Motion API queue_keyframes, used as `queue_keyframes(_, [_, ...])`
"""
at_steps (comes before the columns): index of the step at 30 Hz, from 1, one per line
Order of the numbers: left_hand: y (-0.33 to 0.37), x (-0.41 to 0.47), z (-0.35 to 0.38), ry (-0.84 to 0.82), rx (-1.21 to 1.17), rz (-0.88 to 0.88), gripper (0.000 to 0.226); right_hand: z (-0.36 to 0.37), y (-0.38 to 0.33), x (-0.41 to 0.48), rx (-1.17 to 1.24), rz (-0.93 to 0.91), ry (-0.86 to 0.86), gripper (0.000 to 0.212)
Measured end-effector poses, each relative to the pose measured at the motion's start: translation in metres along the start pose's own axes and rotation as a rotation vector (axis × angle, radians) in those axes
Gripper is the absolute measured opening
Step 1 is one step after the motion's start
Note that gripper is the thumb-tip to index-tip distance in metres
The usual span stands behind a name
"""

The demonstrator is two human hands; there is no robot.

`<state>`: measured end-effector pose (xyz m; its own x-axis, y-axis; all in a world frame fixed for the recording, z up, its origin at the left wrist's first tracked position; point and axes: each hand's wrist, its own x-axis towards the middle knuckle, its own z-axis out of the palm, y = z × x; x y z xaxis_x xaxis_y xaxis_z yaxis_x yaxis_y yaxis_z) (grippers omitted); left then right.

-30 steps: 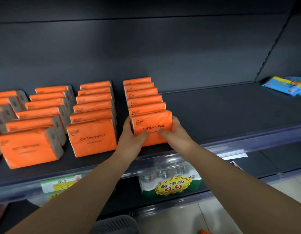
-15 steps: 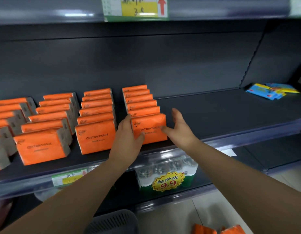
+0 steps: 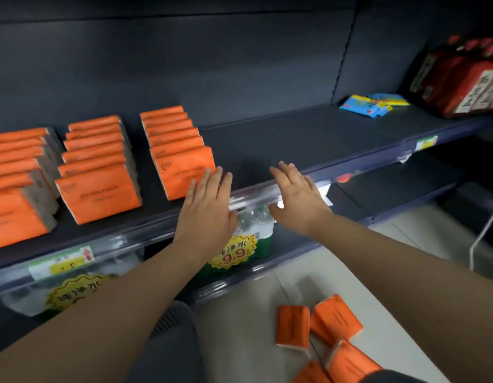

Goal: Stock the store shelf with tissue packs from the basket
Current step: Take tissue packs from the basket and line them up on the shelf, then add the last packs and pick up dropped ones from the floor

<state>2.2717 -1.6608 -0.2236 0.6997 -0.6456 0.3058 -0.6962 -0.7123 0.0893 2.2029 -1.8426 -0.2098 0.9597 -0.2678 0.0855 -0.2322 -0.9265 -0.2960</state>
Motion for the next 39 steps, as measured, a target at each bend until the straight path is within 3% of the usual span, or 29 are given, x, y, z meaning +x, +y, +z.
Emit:
queue_keyframes(8, [0.067,-0.014,0.058,-0.139,-0.018,0.146,0.070,0.028,0.085,-0.065,-0.063,0.127,-0.098,0.076])
queue_keyframes(19, [0.125,-0.056,0.178,-0.487,0.079,0.291,0.073,0.118,0.180,-0.147,-0.014,0.314,-0.292,0.076])
queue_keyframes(31, [0.145,-0.083,0.278,-0.793,0.133,0.378,0.086,0.213,0.233,-0.226,0.123,0.484,-0.437,0.078])
queue_keyframes(39, [0.149,-0.090,0.328,-0.860,0.104,0.409,0.105,0.257,0.246,-0.252,0.150,0.567,-0.515,0.081])
